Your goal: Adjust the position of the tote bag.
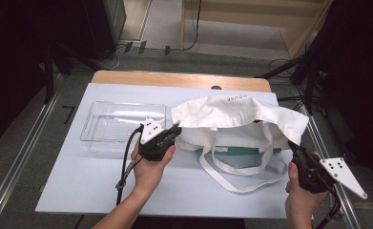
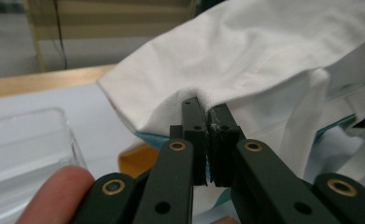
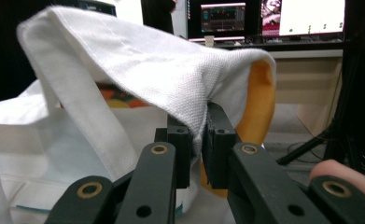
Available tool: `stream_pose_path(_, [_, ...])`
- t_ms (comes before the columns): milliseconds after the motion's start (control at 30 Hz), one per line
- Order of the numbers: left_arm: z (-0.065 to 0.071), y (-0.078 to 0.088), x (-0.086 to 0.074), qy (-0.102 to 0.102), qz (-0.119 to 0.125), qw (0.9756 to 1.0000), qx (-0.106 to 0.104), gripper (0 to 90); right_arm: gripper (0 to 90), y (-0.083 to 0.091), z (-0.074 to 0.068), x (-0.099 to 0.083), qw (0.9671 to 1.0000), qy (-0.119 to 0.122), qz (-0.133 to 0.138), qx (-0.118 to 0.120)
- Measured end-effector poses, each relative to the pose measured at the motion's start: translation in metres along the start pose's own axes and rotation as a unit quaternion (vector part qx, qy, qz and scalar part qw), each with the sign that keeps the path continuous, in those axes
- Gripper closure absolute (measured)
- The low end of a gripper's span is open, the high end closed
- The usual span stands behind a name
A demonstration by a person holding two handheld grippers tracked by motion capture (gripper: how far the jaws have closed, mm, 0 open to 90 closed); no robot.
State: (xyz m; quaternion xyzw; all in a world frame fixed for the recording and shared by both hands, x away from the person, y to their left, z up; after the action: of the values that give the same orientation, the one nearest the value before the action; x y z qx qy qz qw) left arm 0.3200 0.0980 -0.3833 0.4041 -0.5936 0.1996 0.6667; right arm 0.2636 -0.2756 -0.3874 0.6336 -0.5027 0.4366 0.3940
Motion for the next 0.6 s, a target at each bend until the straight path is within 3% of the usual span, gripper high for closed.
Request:
stream_pose_path(67, [0.000,0.008,0.010,-0.003,0.017,0.9998,0.002,89.2,84.1,0.003,-0.002,0.005,1.0000,-0.001,0.007,0.004])
stream_pose_path(100, [-0.003,0.012,0.012,0.002,0.013,0.9998,0.016,89.2,84.1,0.005,-0.002,0.007,0.9999,0.000,0.012,0.006])
stream_pose_path(133, [-0.003,0.012,0.012,0.002,0.013,0.9998,0.016,89.1,84.1,0.005,0.000,0.007,1.0000,0.002,0.009,0.002])
stream_pose_path(167, [-0.008,0.008,0.004,0.012,-0.005,0.9996,0.026,89.0,84.1,0.005,0.002,0.005,1.0000,0.003,0.006,-0.002])
stream_pose_path(267, [-0.013,0.003,-0.008,0.029,-0.025,0.9990,0.025,88.1,84.1,0.003,0.011,-0.002,0.9998,-0.009,-0.005,-0.015])
stream_pose_path(333, [-0.011,-0.004,-0.018,0.027,-0.052,0.9982,0.011,76.5,83.8,0.002,0.019,-0.007,0.9994,-0.019,-0.013,-0.025])
stream_pose_path(433, [-0.008,-0.007,-0.017,0.008,-0.058,0.9971,0.049,53.3,82.3,0.003,0.020,-0.006,0.9995,-0.014,-0.011,-0.027])
stream_pose_path(533, [-0.007,-0.008,-0.013,-0.005,-0.063,0.9958,0.066,47.6,75.7,0.002,0.020,-0.006,0.9995,-0.016,-0.011,-0.027])
stream_pose_path(567, [-0.007,-0.008,-0.011,-0.010,-0.065,0.9949,0.076,40.0,64.7,0.001,0.020,-0.006,0.9992,-0.018,-0.011,-0.034])
stream_pose_path(600, [-0.007,-0.008,-0.011,-0.010,-0.065,0.9949,0.076,37.5,64.7,0.001,0.020,-0.006,0.9992,-0.018,-0.011,-0.034])
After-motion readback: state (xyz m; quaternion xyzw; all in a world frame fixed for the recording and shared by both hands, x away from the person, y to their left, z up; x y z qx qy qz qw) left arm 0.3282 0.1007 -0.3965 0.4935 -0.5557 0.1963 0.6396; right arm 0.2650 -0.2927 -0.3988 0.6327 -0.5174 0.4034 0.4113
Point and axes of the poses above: each handheld gripper's, and its own axes: y roughly backward along the jaws, x roughly out of its top, z roughly to its right, the point moved 4 cm from there along -y, roughly forward along the jaws, and after that the axes turned 11 degrees about -y, right-handed, at the moved point
